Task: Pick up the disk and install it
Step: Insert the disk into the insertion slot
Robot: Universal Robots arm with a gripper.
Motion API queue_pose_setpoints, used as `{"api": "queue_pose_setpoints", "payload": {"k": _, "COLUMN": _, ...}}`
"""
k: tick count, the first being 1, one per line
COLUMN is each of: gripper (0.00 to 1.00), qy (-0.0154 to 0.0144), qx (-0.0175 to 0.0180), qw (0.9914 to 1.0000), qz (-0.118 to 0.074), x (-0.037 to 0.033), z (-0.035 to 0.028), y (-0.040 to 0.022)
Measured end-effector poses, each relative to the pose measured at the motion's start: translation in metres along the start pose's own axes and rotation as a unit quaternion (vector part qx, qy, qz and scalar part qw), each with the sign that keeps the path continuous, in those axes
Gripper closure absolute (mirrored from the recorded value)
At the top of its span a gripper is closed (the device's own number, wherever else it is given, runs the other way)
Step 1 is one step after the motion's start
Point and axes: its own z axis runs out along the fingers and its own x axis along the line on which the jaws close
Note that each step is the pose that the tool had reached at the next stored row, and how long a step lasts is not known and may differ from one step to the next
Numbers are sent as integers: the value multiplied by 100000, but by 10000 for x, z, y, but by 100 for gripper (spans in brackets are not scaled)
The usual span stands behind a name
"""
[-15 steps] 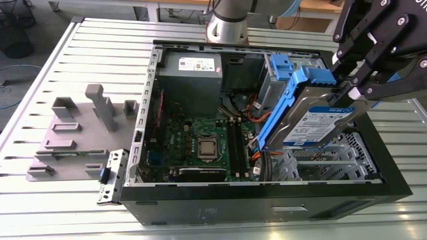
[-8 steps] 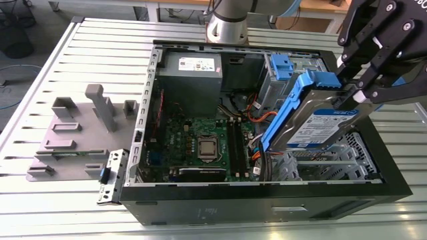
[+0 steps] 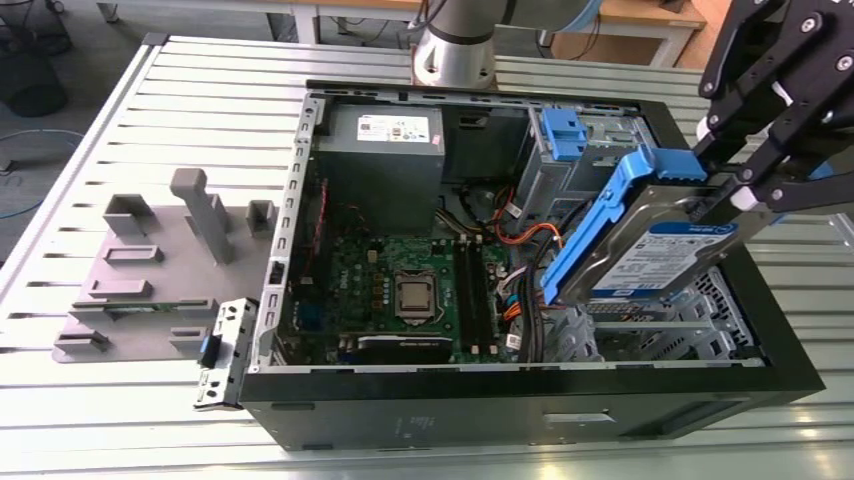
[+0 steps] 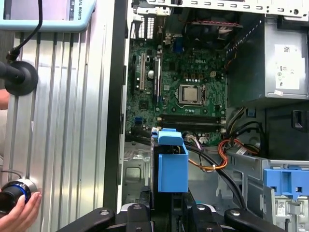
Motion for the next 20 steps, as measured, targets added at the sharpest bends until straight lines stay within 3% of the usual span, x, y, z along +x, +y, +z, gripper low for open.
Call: {"api": "queue_pose_setpoints", "payload": {"k": 20, "gripper": 65, "qy": 103, "qx": -1, "qw": 100000, "qz": 10, "x": 21, "z": 59, "y": -316}}
